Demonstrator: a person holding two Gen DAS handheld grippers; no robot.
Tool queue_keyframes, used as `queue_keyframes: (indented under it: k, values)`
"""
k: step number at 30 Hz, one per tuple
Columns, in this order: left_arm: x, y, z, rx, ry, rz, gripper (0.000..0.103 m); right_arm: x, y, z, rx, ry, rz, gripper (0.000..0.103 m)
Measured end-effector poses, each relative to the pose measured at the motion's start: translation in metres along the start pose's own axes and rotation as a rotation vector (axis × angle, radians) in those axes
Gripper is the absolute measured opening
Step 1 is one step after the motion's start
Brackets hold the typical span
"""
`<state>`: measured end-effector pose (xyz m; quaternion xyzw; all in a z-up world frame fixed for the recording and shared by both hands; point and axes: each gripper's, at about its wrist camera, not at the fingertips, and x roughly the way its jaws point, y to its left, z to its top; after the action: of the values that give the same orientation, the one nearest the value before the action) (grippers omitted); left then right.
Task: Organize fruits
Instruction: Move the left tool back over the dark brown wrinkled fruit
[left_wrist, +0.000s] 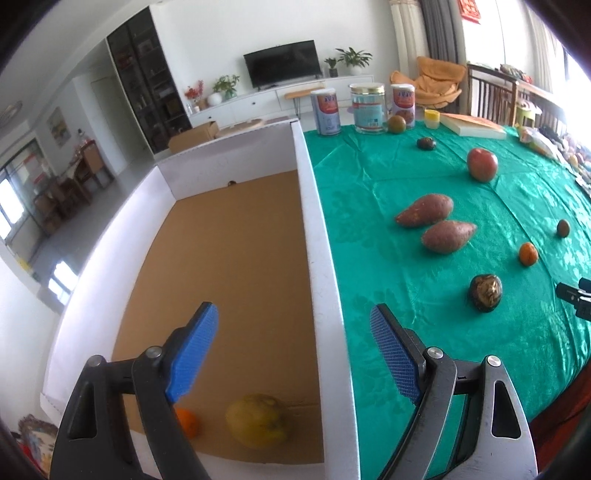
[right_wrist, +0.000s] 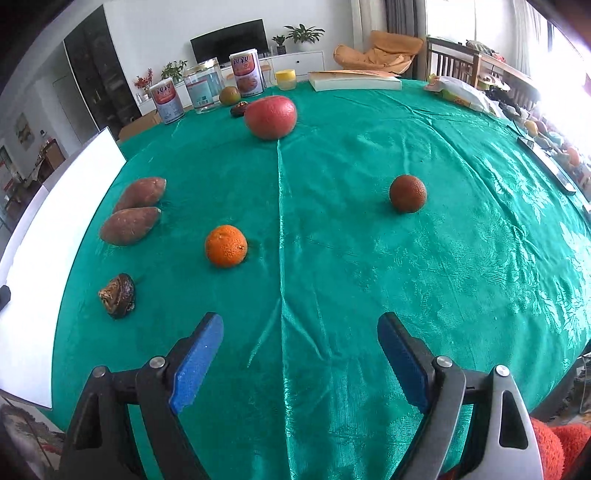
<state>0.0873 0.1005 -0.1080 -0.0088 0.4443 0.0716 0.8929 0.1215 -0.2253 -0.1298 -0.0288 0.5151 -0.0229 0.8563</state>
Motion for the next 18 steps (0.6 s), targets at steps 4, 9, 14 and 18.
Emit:
queue_keyframes:
  k: [4, 9, 14, 18]
  values:
    - [-0.011, -0.003, 0.005, -0.044, -0.054, 0.025, 0.086, 0.008, -0.008, -0.001, 0.028, 0.015, -0.015, 0.086]
    - [-0.046, -0.032, 0.011, -0.064, -0.187, -0.046, 0.090, 0.008, -0.009, 0.000, 0.034, 0.009, -0.039, 0.086]
    - [-0.040, -0.085, 0.002, -0.015, -0.113, -0.199, 0.093, 0.010, -0.005, -0.001, 0.009, 0.010, -0.064, 0.086]
    - [-0.005, -0.115, -0.017, -0.023, 0.021, -0.269, 0.093, 0.010, -0.003, -0.002, -0.002, 0.012, -0.075, 0.088]
